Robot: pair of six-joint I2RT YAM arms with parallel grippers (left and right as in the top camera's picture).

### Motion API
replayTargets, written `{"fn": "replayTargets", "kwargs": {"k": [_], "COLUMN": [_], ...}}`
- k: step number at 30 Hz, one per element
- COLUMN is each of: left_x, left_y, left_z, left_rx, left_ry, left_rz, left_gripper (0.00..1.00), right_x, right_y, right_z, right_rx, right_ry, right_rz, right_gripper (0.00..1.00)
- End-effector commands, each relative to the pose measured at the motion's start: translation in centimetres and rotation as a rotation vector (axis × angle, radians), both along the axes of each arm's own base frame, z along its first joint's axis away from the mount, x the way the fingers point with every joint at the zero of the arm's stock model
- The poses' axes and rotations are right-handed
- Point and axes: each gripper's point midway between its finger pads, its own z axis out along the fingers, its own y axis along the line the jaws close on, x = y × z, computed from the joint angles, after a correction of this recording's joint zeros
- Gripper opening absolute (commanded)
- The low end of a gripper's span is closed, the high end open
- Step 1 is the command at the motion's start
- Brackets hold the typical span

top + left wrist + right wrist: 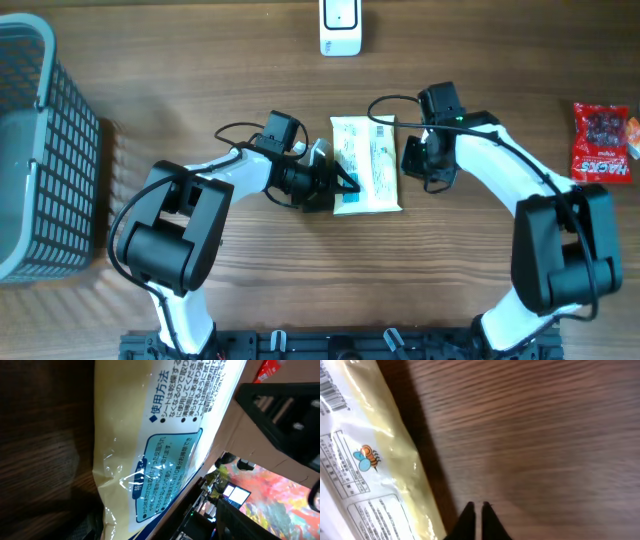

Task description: Scan the item barcode

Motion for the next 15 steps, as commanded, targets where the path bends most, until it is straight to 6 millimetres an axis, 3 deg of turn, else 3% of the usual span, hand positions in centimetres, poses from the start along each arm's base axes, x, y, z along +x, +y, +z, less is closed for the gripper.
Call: {"fn": "replayTargets", "kwargs": {"k": [1,4,15], "left_x": [-0.5,-0.3,-0.8], "left_y": [0.6,0.6,-1.0], "left_z": [-2.1,-2.1,-2.9], "left_rx": [0.066,0.066,0.132], "left_ry": [0.019,0.029,-0.005], "left_rz": [0.011,0.024,0.021], "left_gripper": [0.63,0.63,0.61], "right_x": [-1.3,-2.6,-3.9], "right_y": [1.6,3.7,6.1], "right_z": [-2.1,-3.2,-2.5], "right_rx": [0.067,0.164,0.299], "right_ry": [0.087,0.158,0.220], "right_rz": [0.009,0.043,0.064], "right_gripper": [0.04,0.04,0.04]}}
